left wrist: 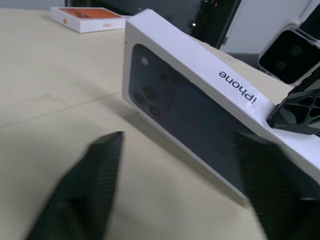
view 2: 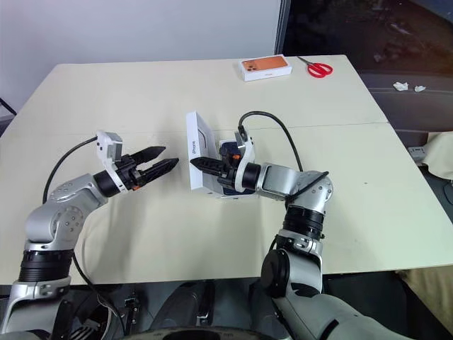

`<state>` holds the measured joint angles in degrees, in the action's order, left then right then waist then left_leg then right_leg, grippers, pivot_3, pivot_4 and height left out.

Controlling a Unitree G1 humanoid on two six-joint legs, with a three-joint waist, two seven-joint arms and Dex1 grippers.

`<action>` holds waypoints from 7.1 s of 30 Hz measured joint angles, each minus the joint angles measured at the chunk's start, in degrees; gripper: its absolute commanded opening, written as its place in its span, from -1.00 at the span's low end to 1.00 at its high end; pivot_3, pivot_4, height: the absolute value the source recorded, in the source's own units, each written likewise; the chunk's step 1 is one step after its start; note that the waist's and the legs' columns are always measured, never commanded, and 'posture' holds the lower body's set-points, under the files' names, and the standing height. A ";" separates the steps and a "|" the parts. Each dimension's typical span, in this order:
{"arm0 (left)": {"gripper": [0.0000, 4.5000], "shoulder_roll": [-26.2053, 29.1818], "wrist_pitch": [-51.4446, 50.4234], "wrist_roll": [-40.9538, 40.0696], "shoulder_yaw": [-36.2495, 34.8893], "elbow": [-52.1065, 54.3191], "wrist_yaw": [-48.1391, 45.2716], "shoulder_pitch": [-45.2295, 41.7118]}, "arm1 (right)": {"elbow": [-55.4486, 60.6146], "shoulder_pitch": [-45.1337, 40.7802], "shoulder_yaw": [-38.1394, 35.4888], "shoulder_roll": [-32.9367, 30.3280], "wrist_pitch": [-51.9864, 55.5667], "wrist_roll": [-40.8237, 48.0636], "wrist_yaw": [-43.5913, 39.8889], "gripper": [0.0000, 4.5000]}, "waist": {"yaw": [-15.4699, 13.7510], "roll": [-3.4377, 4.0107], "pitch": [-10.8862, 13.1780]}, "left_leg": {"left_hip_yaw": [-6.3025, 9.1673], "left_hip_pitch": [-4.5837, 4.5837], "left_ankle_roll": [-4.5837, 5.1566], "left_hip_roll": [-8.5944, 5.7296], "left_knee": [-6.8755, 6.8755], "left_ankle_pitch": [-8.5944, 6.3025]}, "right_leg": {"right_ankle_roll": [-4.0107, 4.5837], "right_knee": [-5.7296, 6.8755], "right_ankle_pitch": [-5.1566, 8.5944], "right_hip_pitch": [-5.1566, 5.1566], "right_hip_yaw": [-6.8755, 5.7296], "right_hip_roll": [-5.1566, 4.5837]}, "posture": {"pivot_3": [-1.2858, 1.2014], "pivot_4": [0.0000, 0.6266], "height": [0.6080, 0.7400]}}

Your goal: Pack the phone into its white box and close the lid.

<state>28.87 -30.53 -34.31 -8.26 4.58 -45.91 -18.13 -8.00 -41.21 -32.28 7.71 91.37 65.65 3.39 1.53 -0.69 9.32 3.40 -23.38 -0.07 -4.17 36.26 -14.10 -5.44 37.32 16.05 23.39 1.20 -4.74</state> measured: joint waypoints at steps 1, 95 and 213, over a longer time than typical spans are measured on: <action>-0.27 -0.27 0.05 0.13 0.47 -0.03 0.03 0.00 | -0.08 0.02 -0.01 0.00 -0.09 0.04 0.23 -1.00 | -0.16 0.00 0.00 | 0.00 0.00 0.00 0.00 0.00 0.00 | 0.00 0.00 0.00 0.00 0.00 0.00 | 0.03 -0.52 1.00; -0.97 2.30 1.80 5.38 1.17 -0.49 -1.12 9.56 | 18.39 -6.13 53.24 -21.80 -9.13 -44.16 -27.80 0.53 | 0.67 -0.03 0.11 | 0.02 -0.08 -0.02 0.05 -0.10 0.00 | 0.01 -0.09 0.00 0.16 -0.01 -0.02 | 0.03 -0.52 1.00; -0.97 4.08 8.37 2.37 -1.40 9.13 -4.81 13.58 | 19.32 -2.05 44.36 -49.49 0.75 -40.47 -29.60 0.32 | -0.85 -0.02 0.26 | -0.02 -0.17 0.14 -0.06 0.00 -0.08 | 0.01 -0.26 0.01 0.06 -0.09 -0.22 | 0.03 -0.52 1.00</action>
<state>32.95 -22.16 -31.95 -9.66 13.72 -50.72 -4.55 11.32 -43.26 12.08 -41.79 92.12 25.17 -26.21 0.68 -0.71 9.58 3.38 -23.55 0.07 -4.23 36.26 -14.18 -5.42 37.06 16.06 23.46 1.10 -4.96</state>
